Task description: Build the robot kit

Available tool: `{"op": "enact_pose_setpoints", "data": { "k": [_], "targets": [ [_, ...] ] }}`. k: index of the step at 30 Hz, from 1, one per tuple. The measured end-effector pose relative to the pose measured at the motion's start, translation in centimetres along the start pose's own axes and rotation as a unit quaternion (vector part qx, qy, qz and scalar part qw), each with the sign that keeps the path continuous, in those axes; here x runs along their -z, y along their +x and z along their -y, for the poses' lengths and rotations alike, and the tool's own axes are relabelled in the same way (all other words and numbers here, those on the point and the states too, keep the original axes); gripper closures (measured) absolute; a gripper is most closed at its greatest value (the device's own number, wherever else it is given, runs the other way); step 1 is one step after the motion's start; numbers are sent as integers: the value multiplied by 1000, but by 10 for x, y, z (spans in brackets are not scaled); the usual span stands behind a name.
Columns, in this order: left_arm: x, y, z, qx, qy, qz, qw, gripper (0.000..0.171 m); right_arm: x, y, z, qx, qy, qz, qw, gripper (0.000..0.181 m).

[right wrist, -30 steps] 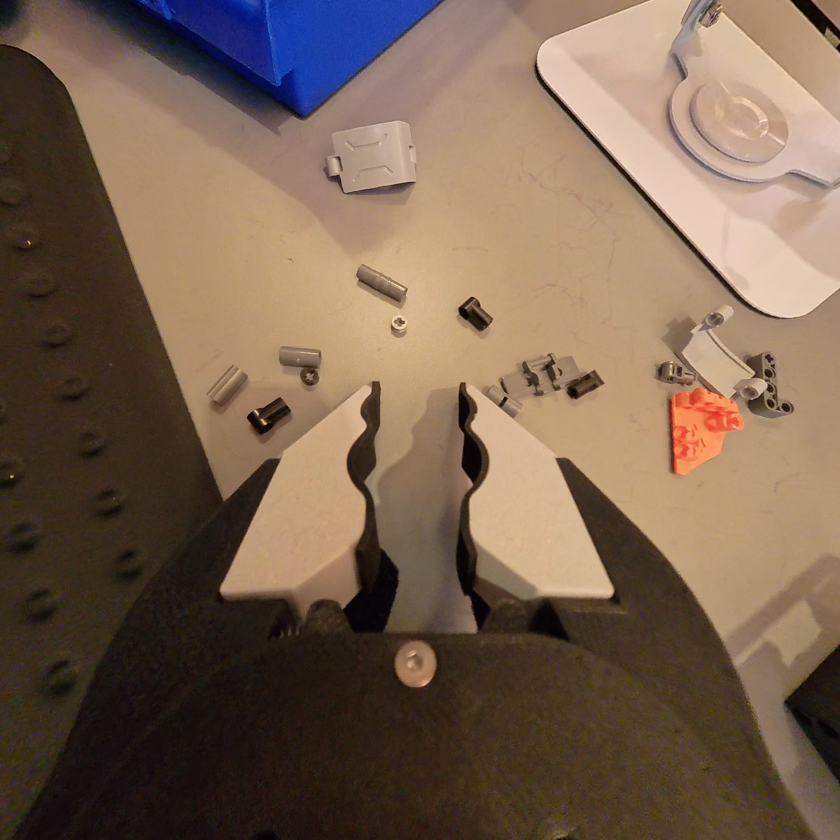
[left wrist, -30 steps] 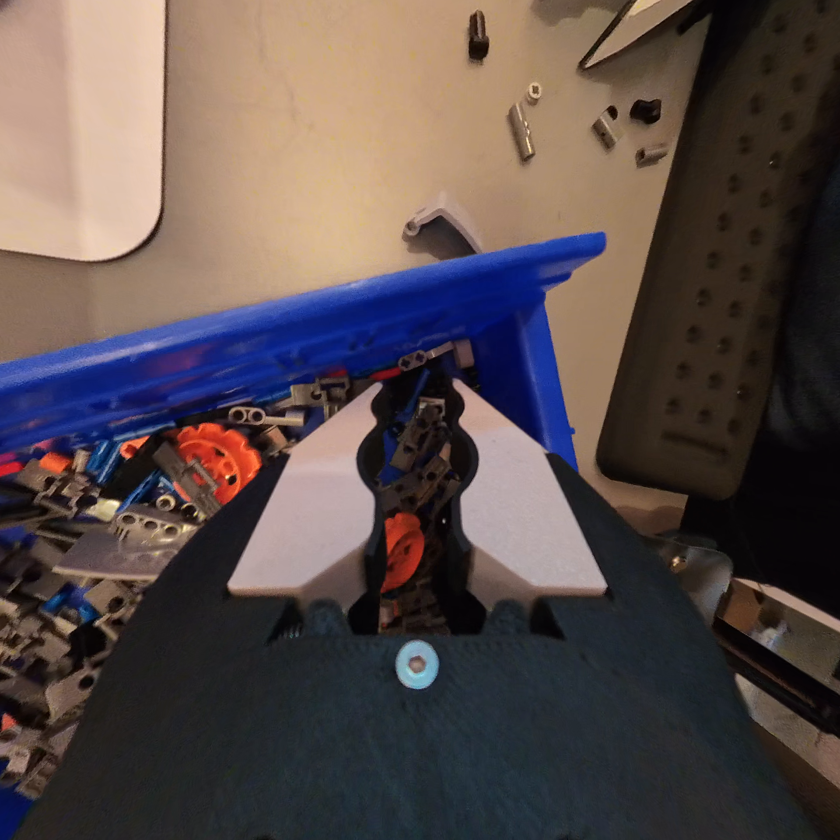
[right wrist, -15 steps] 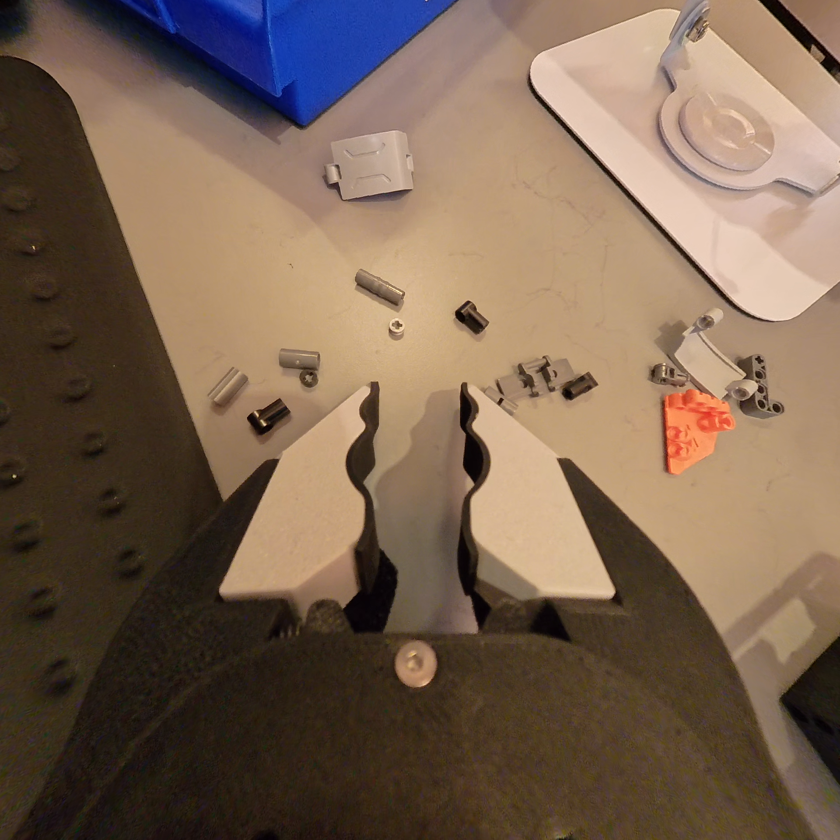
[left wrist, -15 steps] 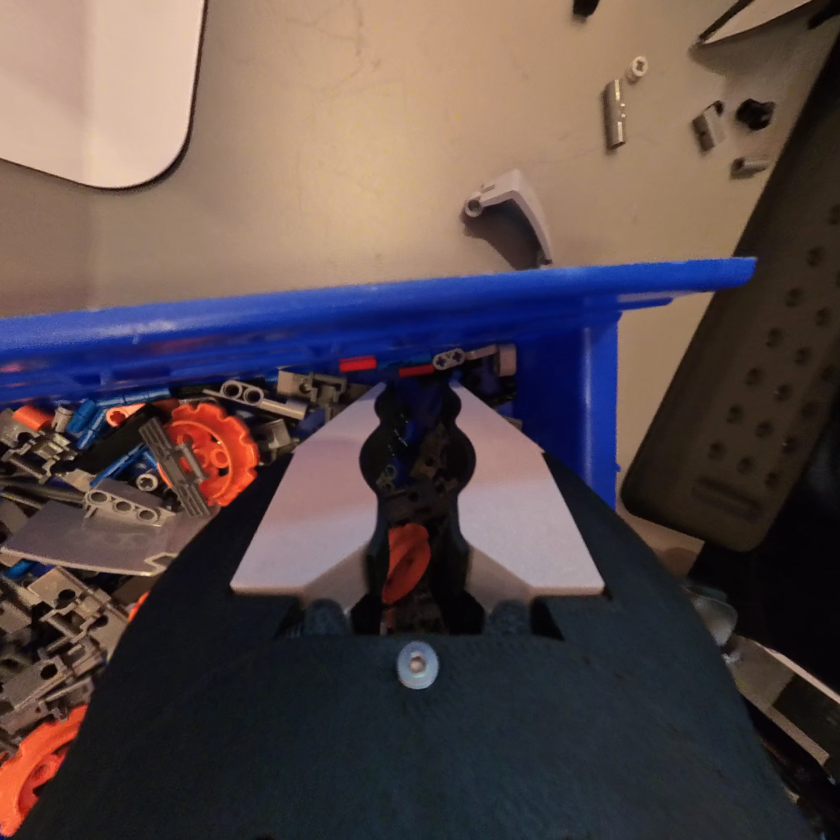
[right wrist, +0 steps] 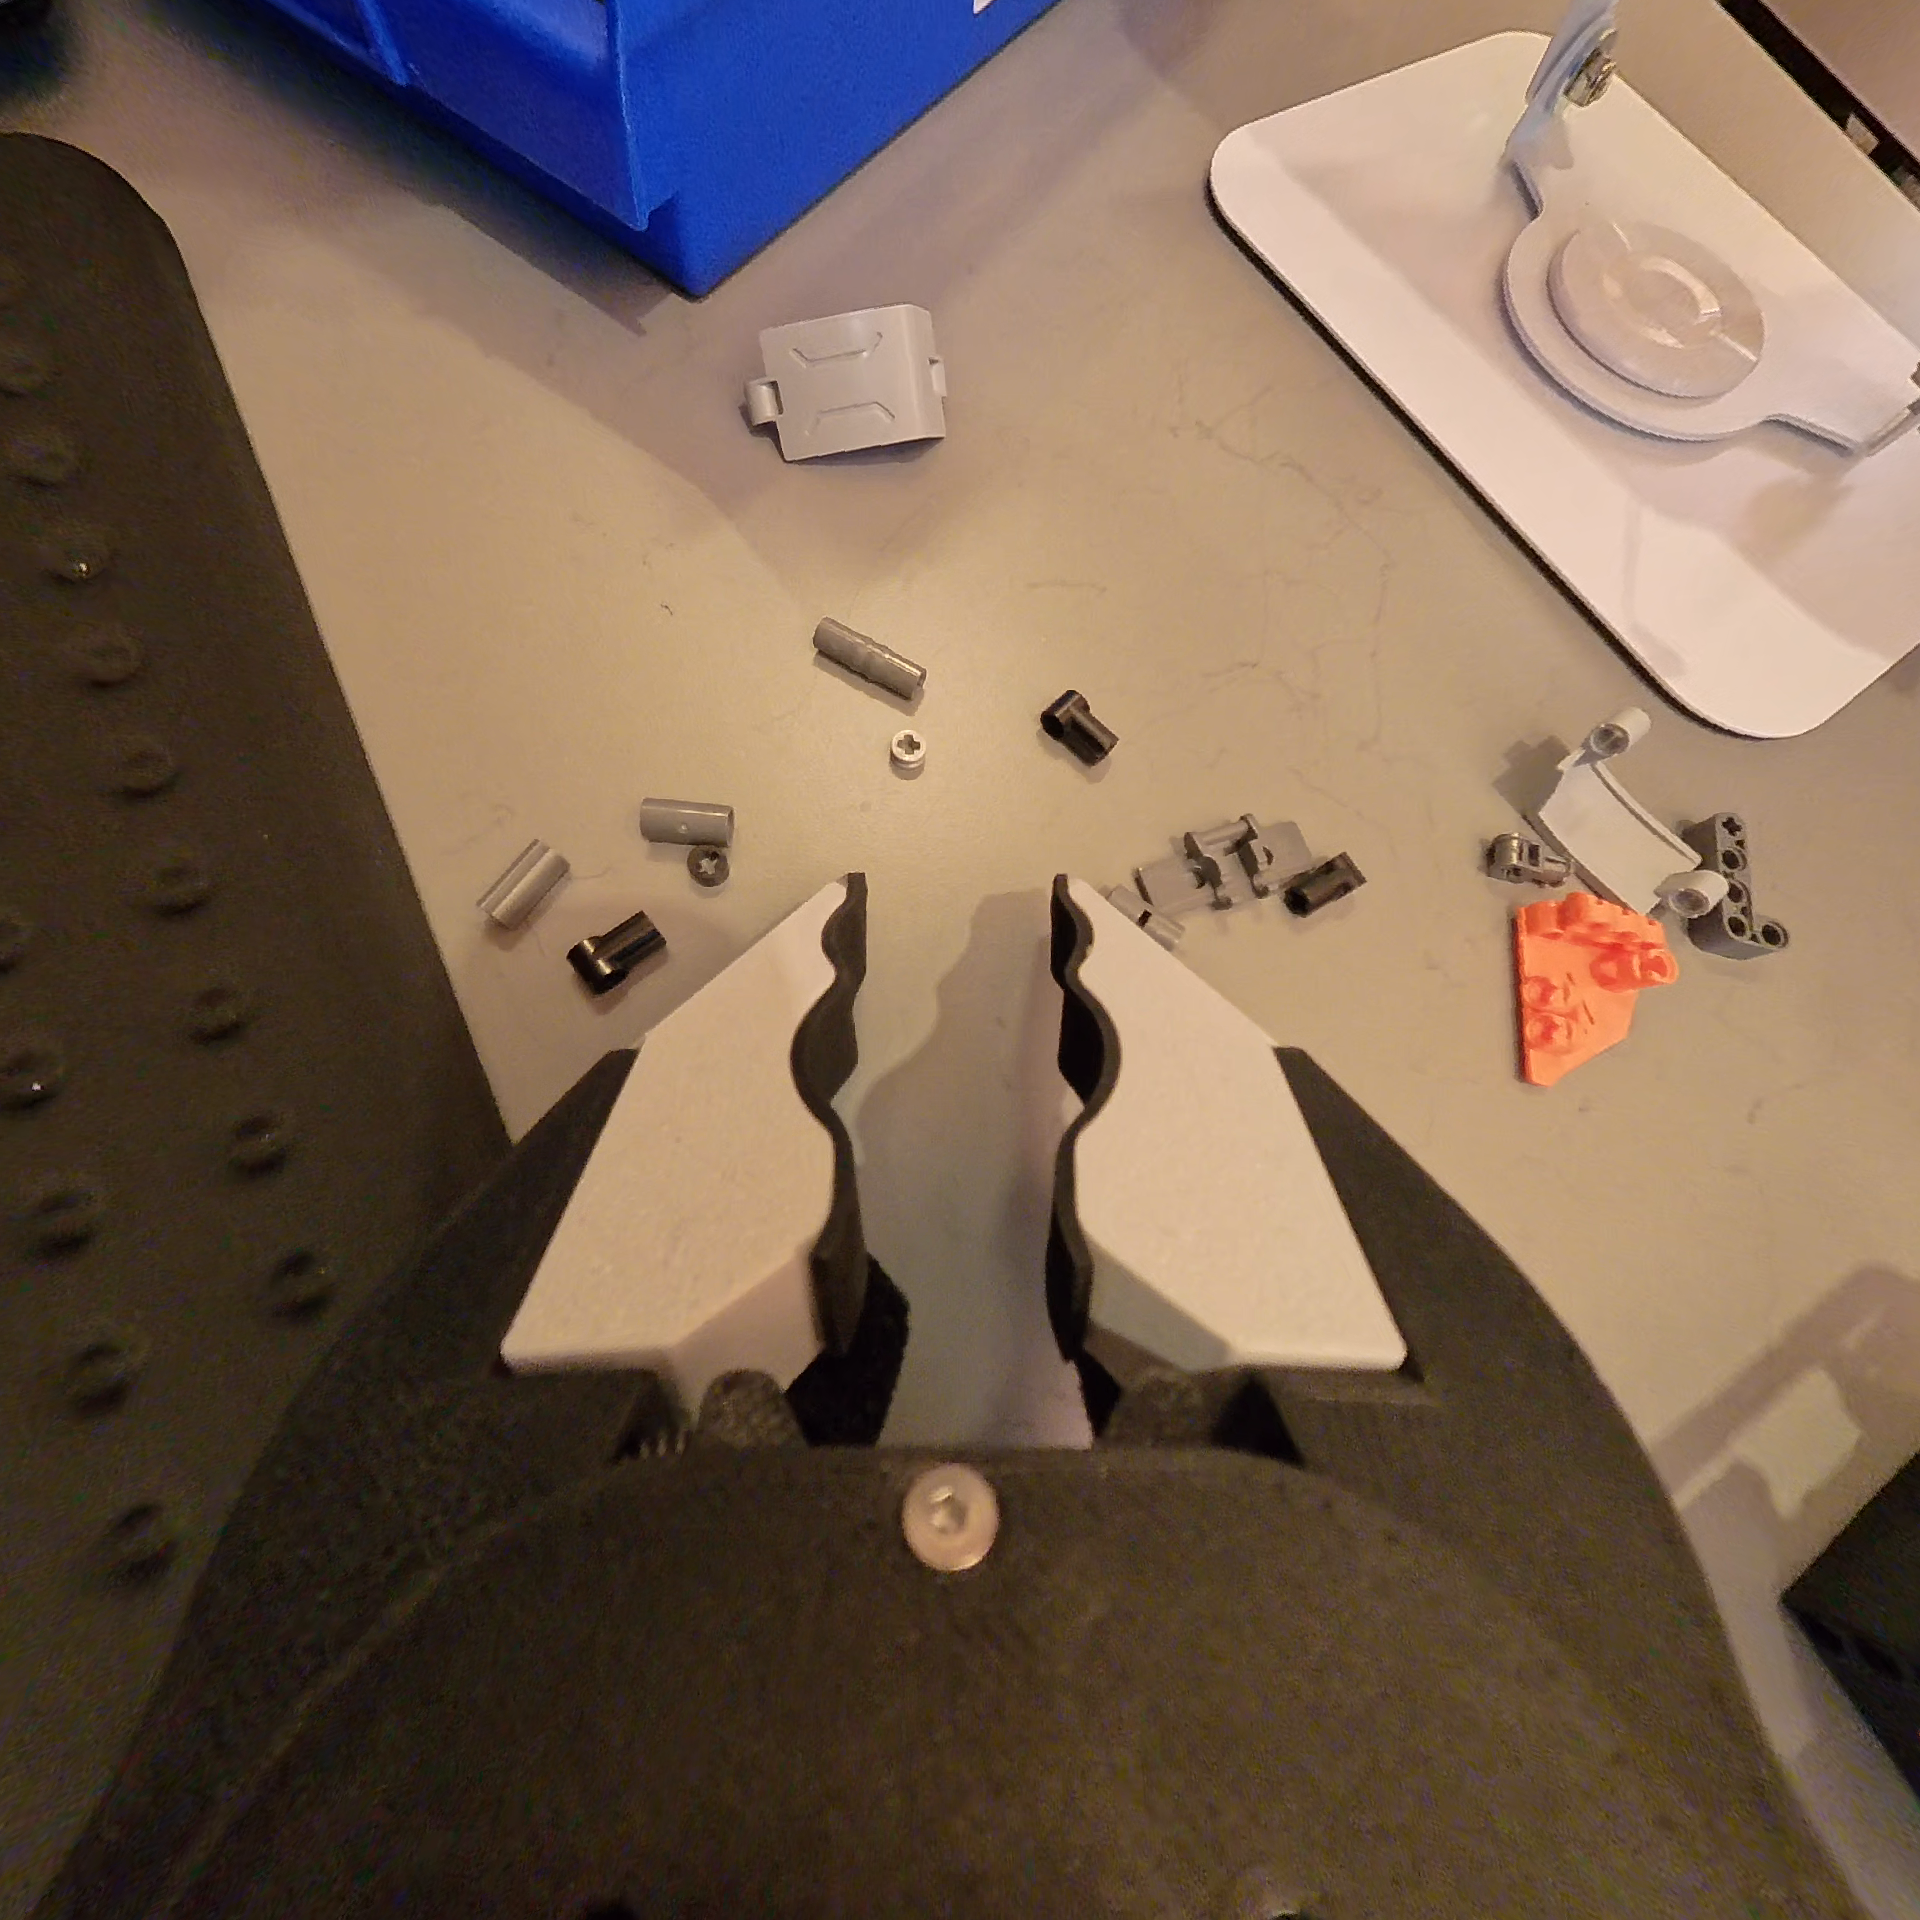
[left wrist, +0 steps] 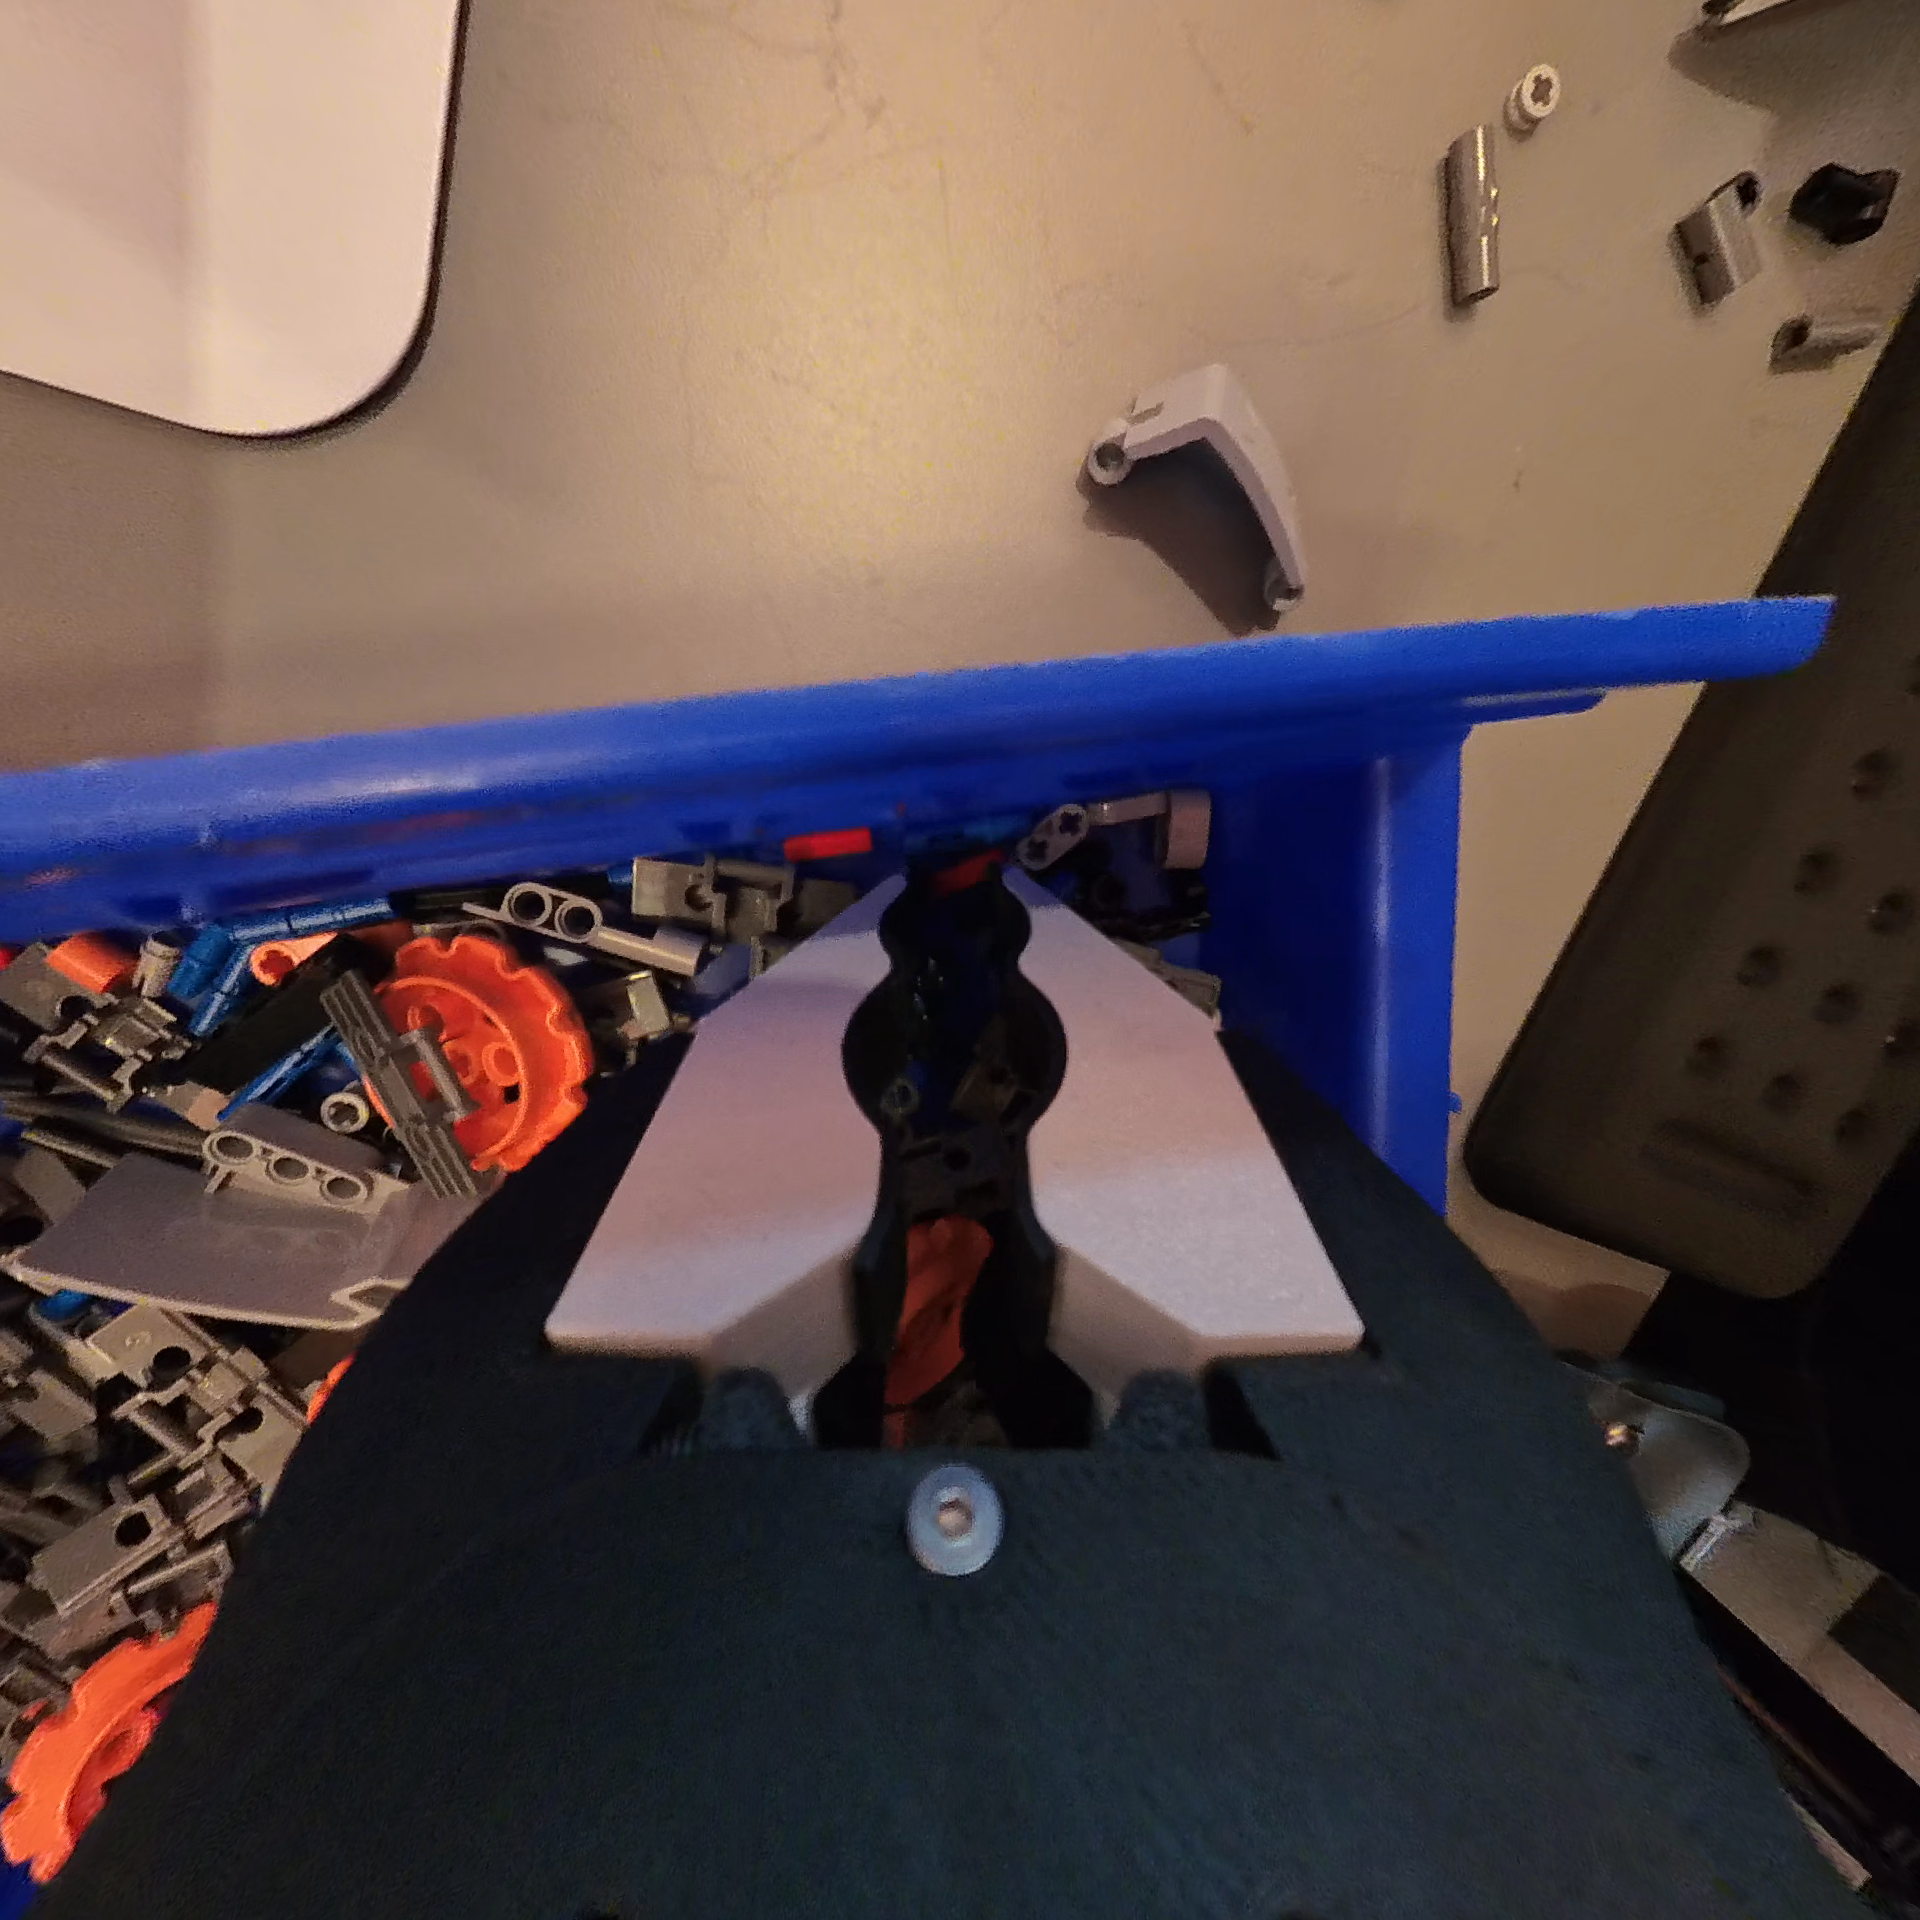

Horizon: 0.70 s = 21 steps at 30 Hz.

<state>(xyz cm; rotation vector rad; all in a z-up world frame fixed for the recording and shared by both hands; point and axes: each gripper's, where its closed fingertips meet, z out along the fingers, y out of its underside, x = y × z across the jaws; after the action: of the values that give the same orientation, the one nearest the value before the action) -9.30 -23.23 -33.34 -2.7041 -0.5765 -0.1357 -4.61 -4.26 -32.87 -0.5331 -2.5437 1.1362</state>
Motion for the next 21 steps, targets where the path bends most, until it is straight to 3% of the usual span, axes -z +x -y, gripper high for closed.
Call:
{"op": "enact_pose_setpoints", "data": {
  "k": [6, 21],
  "targets": [
    [2, 3, -5, 18, 11, -29, 999, 171, 0, 0, 0, 2, 1, 0, 1000, 148],
    [23, -1, 0, -14, 24, -2, 1000, 171, 0, -1, 2, 4, 5, 0, 1000, 147]
  ]
}}
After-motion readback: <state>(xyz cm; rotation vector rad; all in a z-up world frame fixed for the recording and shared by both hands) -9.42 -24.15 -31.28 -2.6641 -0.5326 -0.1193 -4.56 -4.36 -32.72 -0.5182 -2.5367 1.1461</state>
